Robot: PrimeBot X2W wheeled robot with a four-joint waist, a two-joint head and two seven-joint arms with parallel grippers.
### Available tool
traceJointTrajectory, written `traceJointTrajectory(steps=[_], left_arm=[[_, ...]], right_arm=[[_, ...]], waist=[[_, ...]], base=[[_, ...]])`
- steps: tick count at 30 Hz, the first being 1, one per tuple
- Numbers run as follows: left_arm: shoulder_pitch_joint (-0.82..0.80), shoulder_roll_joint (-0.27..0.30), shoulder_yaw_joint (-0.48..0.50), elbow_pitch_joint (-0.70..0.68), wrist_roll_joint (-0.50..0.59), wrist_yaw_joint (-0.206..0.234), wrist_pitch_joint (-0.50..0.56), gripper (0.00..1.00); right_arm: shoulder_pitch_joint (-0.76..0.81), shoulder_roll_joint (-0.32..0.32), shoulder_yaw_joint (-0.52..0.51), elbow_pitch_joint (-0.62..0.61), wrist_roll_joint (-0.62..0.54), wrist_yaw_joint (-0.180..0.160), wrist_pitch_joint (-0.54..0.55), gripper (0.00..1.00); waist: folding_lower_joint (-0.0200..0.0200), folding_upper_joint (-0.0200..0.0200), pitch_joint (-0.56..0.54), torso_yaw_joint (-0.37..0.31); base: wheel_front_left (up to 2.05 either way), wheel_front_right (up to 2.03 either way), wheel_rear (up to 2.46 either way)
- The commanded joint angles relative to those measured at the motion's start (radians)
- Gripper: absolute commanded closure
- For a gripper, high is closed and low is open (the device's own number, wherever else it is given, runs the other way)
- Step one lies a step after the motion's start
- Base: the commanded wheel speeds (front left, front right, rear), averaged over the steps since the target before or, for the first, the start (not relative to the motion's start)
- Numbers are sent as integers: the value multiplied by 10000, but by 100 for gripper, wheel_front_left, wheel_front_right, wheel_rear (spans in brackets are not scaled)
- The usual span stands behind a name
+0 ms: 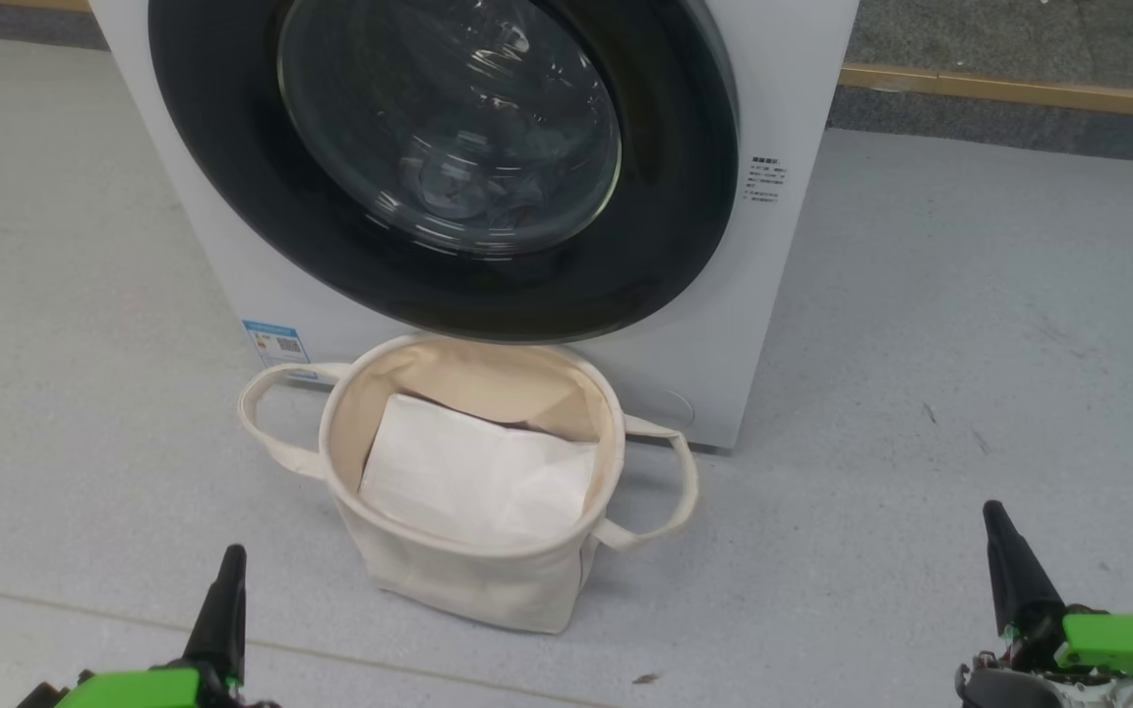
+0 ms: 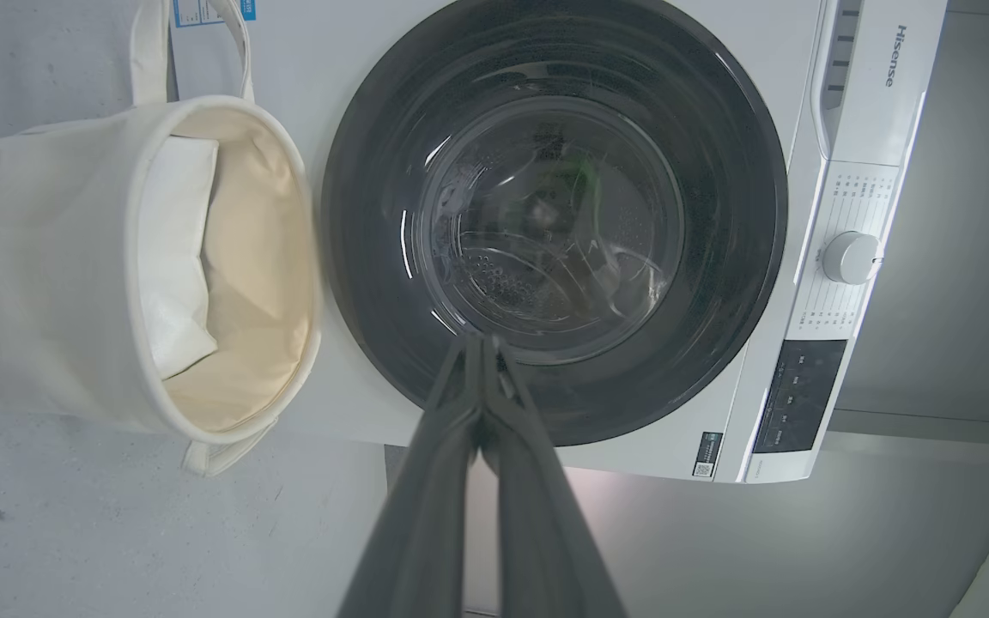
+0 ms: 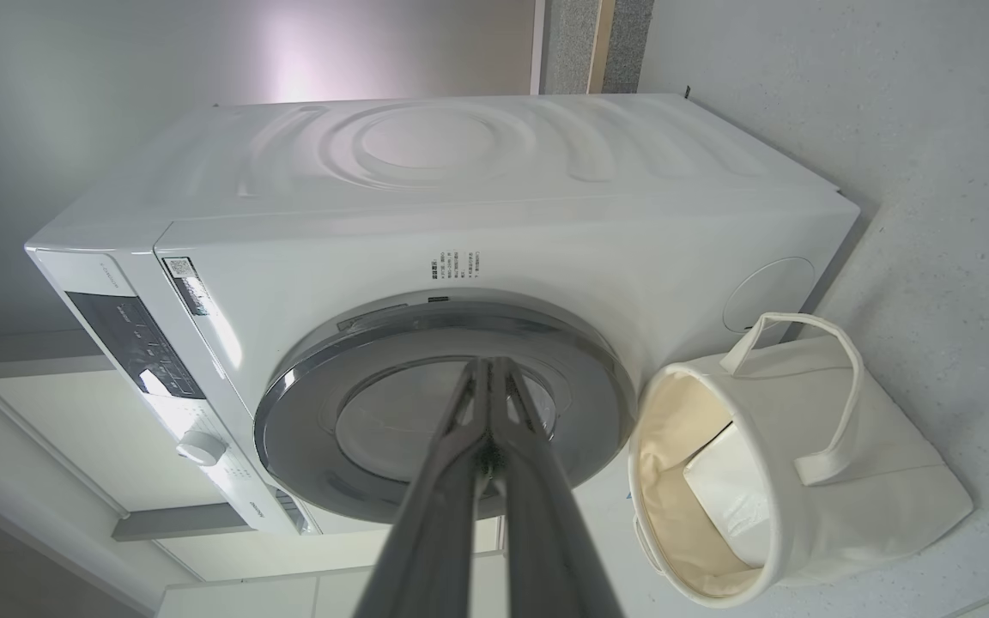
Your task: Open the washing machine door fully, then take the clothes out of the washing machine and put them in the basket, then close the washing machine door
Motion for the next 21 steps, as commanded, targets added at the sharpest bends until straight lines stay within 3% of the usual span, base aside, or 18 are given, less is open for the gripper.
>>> traceJointTrajectory(steps=[1,21], left_arm=[[-440,60,341,-364,-34,-69,77,100],[-440,60,341,-364,-34,-69,77,100]], right_arm=[[-502,-66,204,-313,-30,2,73,100],[-502,-66,204,-313,-30,2,73,100]], waist=[[0,0,0,0],[0,0,0,0]], base=[[0,0,0],[0,0,0]])
